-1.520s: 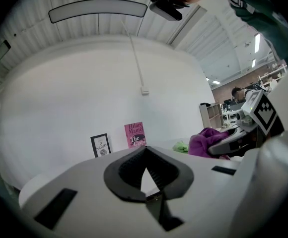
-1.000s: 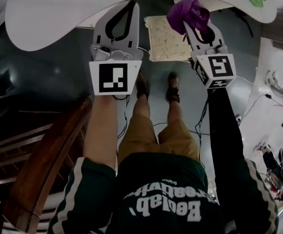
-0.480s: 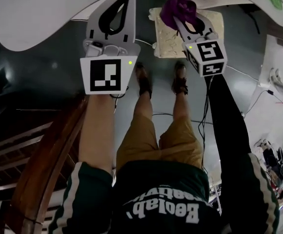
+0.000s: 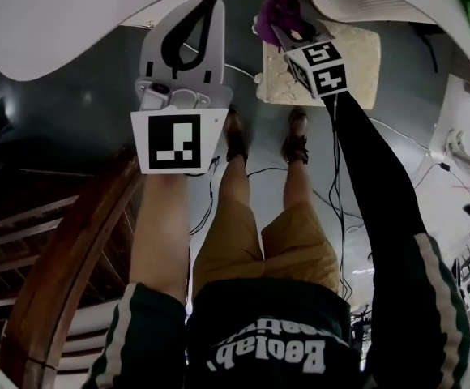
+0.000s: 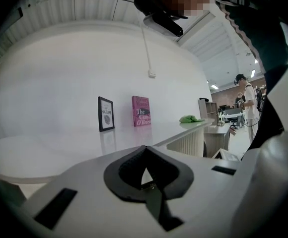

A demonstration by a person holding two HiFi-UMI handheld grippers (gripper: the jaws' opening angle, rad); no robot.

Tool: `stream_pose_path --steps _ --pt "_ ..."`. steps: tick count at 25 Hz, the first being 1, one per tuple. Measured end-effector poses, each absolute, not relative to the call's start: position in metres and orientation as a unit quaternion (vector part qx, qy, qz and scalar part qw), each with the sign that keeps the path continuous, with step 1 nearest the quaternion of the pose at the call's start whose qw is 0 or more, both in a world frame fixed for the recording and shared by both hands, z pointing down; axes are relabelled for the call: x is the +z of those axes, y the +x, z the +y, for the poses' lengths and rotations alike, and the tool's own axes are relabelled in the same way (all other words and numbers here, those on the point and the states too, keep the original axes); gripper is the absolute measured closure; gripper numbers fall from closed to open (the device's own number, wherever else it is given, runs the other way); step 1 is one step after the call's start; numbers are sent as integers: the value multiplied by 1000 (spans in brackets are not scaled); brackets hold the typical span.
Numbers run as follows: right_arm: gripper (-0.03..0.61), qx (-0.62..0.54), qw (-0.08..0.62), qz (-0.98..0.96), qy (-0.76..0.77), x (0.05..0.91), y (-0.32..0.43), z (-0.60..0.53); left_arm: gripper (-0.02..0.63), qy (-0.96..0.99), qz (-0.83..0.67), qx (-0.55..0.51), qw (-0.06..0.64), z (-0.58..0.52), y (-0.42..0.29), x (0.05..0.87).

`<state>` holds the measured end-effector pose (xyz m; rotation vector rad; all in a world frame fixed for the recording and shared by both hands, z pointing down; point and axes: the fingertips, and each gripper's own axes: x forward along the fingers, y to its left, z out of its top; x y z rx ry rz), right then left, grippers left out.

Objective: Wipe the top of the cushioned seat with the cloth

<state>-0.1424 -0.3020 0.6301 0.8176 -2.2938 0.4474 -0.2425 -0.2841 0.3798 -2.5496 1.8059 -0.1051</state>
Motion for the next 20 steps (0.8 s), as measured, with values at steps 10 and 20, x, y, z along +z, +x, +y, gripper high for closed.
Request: stream_pose_path --steps 10,20 --pt "492 249 459 -794 311 744 -121 -284 600 -813 579 -62 -1 -283 -253 408" --pt "494 270 462 -775 335 734 -74 -295 600 -815 578 -53 -8 -291 -225 407"
